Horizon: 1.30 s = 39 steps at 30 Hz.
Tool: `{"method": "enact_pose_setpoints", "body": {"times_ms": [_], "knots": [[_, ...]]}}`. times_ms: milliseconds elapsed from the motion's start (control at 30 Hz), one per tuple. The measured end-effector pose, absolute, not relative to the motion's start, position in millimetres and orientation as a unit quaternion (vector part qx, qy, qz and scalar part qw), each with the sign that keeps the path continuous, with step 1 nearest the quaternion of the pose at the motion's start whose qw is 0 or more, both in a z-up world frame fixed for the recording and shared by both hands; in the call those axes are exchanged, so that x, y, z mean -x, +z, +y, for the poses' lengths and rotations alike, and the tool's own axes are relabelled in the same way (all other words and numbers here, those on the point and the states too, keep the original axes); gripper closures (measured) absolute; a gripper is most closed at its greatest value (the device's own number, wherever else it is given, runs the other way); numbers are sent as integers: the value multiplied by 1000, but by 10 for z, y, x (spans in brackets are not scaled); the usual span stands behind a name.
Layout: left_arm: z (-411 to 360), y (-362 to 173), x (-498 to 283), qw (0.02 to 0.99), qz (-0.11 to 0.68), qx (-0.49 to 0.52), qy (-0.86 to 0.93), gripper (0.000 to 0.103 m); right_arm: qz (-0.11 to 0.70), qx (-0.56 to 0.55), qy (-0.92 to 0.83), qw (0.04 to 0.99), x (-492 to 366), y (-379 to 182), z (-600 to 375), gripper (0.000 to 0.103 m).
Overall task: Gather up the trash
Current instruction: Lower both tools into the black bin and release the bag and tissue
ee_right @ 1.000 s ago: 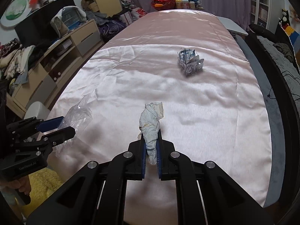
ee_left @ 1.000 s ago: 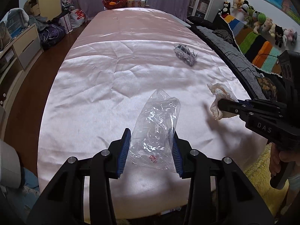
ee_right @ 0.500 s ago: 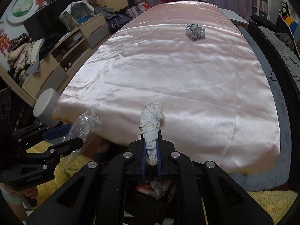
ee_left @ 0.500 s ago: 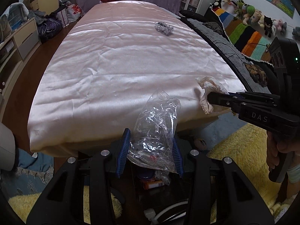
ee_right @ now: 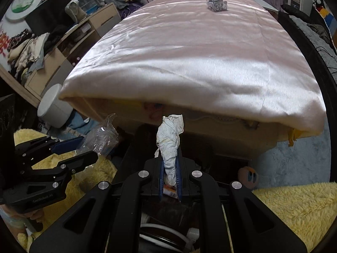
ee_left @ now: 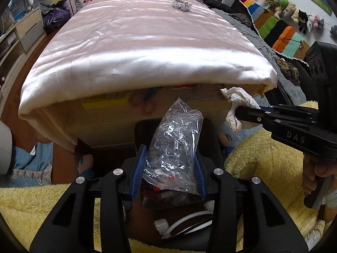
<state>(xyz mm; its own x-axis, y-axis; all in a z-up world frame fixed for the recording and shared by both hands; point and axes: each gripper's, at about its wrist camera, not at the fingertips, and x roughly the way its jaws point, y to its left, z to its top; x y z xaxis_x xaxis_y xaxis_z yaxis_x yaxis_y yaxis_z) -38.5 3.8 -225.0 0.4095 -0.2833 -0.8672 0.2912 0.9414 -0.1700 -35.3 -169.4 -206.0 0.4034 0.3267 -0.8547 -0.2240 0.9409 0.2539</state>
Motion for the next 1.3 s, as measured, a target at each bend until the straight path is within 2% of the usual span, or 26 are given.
{"method": "enact_pose_setpoints", "body": {"times_ms": [433,667,733,767,800,967,1033,1167,1300], "knots": [[-115,-2763,362,808,566,-8,-163,63,592,-61,153,789,288,-2658,-1635,92],[-78,-2967,283,786,594,14,-170,60,603,-69,148,781,219,-2774,-1613,88],[-63,-2982,285,785,596,20,-171,57,605,-71,146,780,206,-2787,-1624,78],[-60,-2979,285,785,595,20,-170,52,605,-75,146,779,198,-2790,-1629,64],[-60,-2991,280,785,595,20,-171,49,605,-79,146,779,191,-2784,-1635,55],[-49,-2971,281,787,593,21,-169,37,599,-84,142,784,179,-2725,-1664,54],[-32,-2919,279,793,587,22,-165,31,593,-89,139,788,170,-2666,-1698,50],[-12,-2718,289,812,563,6,-154,18,567,-99,131,807,169,-2425,-1808,33],[12,-2391,277,835,530,-6,-149,10,531,-106,125,831,166,-2089,-1909,17]]}}
